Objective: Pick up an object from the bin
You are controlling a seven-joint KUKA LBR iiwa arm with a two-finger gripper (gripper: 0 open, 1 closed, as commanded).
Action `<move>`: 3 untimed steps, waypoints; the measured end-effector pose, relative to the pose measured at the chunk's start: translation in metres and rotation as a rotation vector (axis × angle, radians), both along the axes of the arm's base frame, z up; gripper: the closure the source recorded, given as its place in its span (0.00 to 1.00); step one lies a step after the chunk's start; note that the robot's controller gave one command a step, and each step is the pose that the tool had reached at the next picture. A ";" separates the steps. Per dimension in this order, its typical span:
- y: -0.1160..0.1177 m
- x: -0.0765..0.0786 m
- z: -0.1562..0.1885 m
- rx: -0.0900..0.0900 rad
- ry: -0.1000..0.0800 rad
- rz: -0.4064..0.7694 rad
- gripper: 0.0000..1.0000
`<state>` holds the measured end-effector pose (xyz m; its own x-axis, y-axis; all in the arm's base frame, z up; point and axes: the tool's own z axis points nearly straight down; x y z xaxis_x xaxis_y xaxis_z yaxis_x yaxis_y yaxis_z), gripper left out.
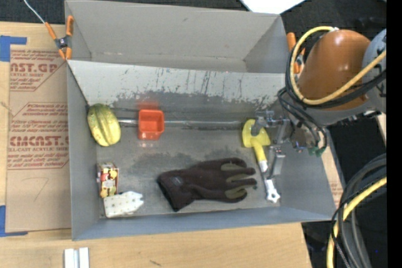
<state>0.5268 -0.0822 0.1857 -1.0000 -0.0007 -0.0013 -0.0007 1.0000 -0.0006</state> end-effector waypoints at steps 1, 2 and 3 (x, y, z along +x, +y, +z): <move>0.000 0.000 0.000 0.000 0.000 0.000 0.00; 0.008 -0.005 -0.031 0.000 -0.007 -0.072 0.00; 0.094 -0.010 -0.107 0.000 -0.003 -0.051 0.00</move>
Offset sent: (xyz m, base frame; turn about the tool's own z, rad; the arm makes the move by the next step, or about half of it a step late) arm -0.0205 0.0254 -0.1038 0.2149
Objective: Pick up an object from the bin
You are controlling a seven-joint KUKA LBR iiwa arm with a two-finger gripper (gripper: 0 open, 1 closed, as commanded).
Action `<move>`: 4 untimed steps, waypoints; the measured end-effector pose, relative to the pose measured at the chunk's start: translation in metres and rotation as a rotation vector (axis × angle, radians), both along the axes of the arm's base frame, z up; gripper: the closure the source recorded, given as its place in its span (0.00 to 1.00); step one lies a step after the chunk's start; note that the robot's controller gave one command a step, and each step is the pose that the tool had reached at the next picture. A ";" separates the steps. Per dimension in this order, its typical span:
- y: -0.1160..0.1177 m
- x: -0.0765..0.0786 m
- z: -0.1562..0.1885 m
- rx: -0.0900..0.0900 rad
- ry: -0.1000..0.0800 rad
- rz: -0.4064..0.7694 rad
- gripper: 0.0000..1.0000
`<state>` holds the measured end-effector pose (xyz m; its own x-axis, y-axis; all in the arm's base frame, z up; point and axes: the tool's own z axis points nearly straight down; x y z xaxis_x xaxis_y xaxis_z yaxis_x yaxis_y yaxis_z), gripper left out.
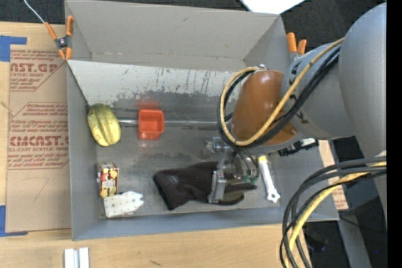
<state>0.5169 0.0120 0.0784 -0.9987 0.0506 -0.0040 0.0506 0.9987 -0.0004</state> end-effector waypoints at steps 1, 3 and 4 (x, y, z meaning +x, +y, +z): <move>-0.026 0.013 -0.008 0.002 -0.005 -0.178 1.00; -0.026 0.013 -0.008 0.001 -0.005 -0.178 1.00; -0.026 0.012 0.072 0.002 0.000 -0.195 1.00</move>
Offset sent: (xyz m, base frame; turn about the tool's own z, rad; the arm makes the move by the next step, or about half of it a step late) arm 0.0000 0.0000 0.0000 0.0000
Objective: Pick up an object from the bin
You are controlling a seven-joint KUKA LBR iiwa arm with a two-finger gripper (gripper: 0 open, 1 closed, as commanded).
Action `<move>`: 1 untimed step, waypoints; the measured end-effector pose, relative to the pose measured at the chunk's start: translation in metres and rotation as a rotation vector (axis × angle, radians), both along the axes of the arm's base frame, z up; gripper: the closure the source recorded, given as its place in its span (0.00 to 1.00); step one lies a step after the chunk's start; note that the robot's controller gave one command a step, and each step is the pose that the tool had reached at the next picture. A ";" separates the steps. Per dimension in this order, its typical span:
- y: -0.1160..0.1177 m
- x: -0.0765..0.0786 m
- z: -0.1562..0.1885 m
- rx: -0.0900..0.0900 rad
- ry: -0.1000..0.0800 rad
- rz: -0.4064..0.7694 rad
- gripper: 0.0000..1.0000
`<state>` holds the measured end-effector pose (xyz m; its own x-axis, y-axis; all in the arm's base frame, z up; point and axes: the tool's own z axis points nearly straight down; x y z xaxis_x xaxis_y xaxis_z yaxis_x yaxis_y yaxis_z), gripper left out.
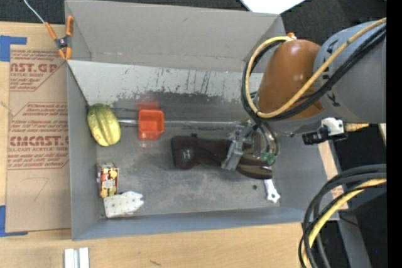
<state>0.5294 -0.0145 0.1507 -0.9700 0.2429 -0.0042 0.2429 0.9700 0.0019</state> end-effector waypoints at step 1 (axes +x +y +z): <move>0.003 0.000 -0.044 -0.002 -0.011 0.000 1.00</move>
Offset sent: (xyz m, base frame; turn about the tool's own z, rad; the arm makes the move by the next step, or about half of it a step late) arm -0.0149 0.0092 0.0765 -0.0199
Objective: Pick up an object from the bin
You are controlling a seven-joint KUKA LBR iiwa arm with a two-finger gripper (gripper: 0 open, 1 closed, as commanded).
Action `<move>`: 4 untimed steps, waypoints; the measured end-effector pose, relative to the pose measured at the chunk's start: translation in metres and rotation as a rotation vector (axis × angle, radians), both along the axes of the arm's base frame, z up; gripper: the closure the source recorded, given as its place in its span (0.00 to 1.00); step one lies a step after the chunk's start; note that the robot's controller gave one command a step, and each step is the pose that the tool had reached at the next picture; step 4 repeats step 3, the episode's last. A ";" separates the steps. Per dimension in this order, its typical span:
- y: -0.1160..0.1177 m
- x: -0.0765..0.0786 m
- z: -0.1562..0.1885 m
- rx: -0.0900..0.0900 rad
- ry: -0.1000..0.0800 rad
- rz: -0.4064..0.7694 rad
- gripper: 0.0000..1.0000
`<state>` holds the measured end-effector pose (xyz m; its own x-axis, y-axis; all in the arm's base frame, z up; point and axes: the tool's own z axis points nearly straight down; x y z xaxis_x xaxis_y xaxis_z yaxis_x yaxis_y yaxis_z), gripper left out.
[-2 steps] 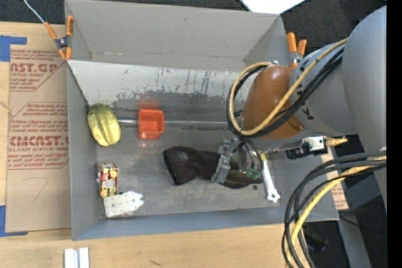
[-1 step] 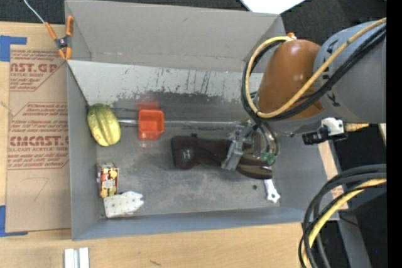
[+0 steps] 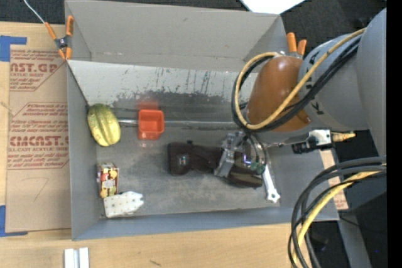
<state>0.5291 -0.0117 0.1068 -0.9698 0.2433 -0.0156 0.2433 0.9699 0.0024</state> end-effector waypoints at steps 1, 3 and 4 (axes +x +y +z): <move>0.004 -0.010 0.047 0.003 0.015 0.011 1.00; 0.016 -0.014 0.015 -0.001 0.001 0.021 1.00; 0.016 -0.014 0.015 -0.001 0.001 0.021 1.00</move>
Offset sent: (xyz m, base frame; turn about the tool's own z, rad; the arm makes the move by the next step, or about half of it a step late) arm -0.0138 0.0159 0.0162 -0.0206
